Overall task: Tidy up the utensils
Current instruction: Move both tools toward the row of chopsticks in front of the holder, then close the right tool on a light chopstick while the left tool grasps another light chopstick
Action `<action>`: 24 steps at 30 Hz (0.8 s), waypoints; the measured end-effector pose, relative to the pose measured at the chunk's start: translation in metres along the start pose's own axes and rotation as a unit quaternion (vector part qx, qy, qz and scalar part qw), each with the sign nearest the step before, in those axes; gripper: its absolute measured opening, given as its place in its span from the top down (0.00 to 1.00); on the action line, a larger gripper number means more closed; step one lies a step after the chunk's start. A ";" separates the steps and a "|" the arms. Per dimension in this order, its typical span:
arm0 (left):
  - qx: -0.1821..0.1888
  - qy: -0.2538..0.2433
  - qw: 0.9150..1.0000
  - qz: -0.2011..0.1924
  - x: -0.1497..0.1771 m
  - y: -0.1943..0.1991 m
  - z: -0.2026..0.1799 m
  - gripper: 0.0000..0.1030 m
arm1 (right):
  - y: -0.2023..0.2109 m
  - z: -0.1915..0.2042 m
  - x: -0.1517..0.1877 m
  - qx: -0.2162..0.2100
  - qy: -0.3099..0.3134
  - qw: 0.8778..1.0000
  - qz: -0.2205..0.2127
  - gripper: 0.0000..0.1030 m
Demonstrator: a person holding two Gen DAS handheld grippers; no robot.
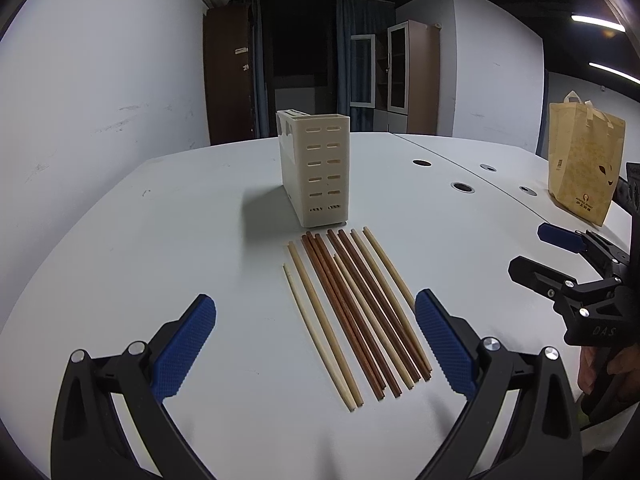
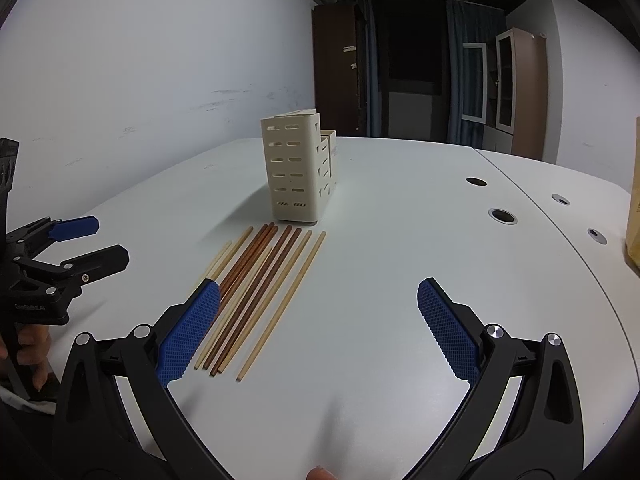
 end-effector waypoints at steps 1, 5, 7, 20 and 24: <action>-0.003 -0.001 1.000 0.000 -0.001 0.000 0.000 0.05 | -0.001 -0.001 -0.001 0.001 0.000 1.000 0.001 0.08; -0.009 0.003 1.000 0.004 -0.006 -0.003 0.004 0.05 | -0.007 0.000 -0.004 0.006 0.011 1.000 0.009 0.08; -0.007 0.009 1.000 0.007 -0.010 -0.004 0.006 0.05 | -0.010 0.001 -0.008 0.005 0.019 1.000 0.010 0.08; 0.003 0.031 0.998 0.047 -0.023 -0.029 0.024 0.05 | -0.041 0.002 -0.032 0.003 0.027 0.999 0.032 0.08; 0.010 0.029 0.998 0.062 -0.027 -0.043 0.025 0.05 | -0.056 -0.001 -0.036 0.009 0.032 0.998 0.049 0.08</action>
Point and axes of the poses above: each gripper's, at about its wrist camera, not at the fingertips, and y roughly against the way its jaws point, z to its left, x to its underside, the point moved 2 cm from there along -y, roughly the way its jaws point, and after that the axes turned 3 degrees about x, right-handed, at the moved point
